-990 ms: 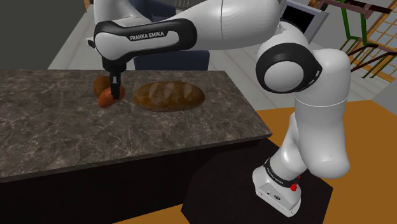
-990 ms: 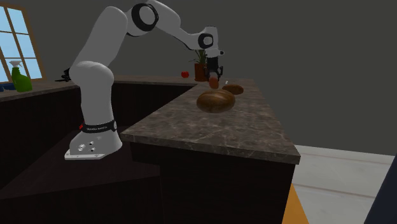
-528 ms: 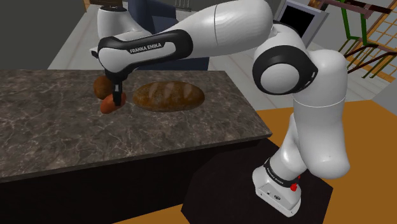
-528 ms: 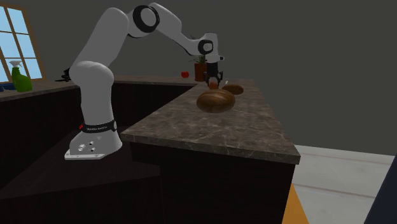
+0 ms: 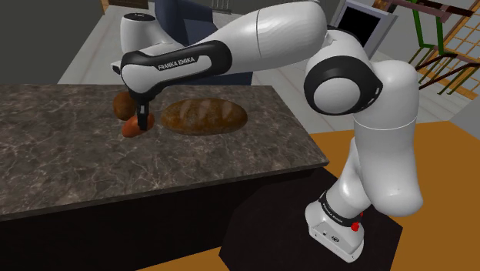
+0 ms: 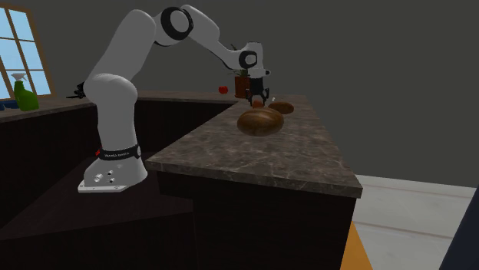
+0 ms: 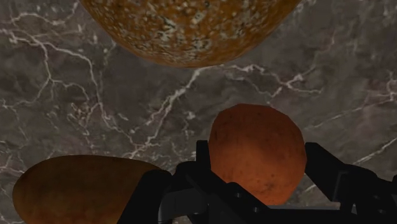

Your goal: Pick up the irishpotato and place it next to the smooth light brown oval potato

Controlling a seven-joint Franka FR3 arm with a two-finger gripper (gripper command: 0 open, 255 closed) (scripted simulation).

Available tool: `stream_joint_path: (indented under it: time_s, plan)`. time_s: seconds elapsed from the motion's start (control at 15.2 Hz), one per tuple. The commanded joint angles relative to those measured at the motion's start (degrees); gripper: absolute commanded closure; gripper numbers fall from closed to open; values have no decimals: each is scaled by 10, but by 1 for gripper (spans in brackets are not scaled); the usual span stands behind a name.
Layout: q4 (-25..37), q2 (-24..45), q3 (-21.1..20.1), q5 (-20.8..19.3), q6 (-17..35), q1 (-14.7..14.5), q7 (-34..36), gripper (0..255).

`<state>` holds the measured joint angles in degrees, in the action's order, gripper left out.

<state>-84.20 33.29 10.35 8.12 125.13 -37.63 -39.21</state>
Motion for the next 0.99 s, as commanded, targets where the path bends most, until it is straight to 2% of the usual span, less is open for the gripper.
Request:
stream_joint_path:
  time_s: [0.0, 0.07, 0.13, 0.46, 0.73, 0.92]
  plan:
    - [2, 5, -1, 1, -1, -1, 0, 255]
    - [1, 5, -1, 1, -1, -1, 0, 255]
    - [3, 6, -2, 1, -1, -1, 0, 0]
    - [2, 5, -1, 1, -1, -1, 0, 0]
    - [16, -32, 3, -7, -52, -3, 4, 0]
    - [15, -32, 3, -7, -52, -3, 4, 0]
